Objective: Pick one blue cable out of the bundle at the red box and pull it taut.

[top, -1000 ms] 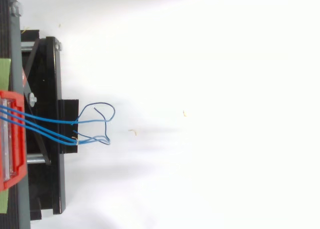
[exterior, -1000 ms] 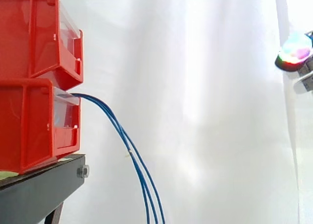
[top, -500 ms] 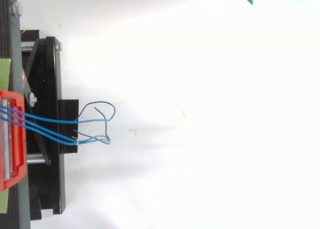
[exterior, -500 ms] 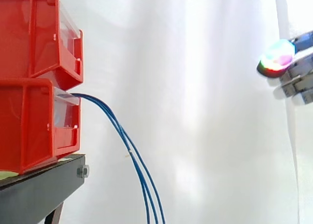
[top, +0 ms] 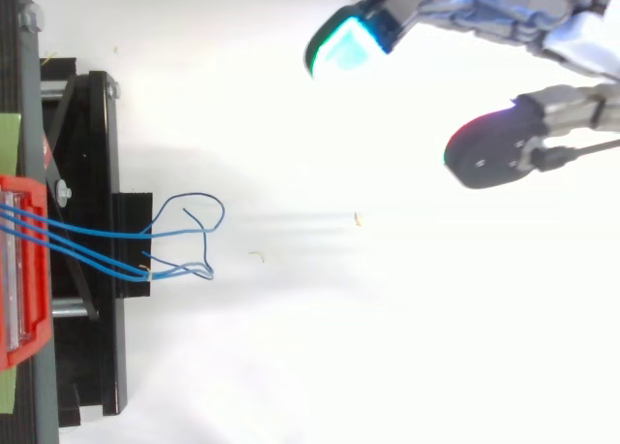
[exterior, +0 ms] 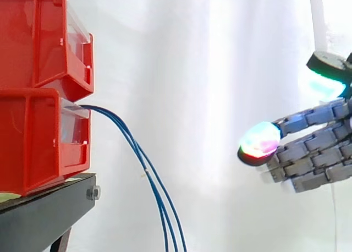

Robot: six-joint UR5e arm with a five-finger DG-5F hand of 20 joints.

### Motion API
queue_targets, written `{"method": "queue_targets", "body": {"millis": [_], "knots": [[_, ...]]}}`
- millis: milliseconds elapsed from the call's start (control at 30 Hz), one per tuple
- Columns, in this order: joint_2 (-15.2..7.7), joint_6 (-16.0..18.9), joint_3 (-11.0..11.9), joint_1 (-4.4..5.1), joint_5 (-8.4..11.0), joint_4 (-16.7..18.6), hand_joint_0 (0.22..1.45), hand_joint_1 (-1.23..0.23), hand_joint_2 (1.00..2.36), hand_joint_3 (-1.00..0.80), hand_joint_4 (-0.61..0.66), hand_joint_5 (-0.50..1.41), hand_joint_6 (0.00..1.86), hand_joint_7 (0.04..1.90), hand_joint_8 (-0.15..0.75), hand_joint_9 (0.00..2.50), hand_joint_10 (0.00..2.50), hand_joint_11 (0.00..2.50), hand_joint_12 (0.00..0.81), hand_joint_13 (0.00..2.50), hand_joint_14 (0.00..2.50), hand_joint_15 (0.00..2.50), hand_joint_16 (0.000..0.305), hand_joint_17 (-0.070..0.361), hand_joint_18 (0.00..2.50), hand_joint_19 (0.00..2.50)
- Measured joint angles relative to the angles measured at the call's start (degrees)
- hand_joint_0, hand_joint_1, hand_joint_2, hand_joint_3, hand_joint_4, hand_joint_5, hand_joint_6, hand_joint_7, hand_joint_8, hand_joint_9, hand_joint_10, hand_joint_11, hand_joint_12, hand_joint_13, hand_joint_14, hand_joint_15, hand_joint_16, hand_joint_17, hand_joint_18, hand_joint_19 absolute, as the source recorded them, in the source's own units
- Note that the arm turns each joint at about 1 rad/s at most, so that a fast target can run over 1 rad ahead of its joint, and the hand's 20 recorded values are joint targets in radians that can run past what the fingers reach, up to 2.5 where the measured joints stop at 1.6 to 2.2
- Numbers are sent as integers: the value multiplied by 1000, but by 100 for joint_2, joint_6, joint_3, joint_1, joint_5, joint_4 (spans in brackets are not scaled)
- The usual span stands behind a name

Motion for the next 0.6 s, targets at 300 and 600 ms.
{"method": "queue_targets", "body": {"millis": [300,600], "knots": [[-553,-81,227,70,14,649,485,-621,1000,-500,311,-190,502,714,243,242,0,0,356,53,3,78,66,148,0,10],[-1452,170,1088,84,-257,519,485,-620,1000,-500,319,-188,502,719,245,244,0,0,356,53,2,71,66,148,0,10]]}}
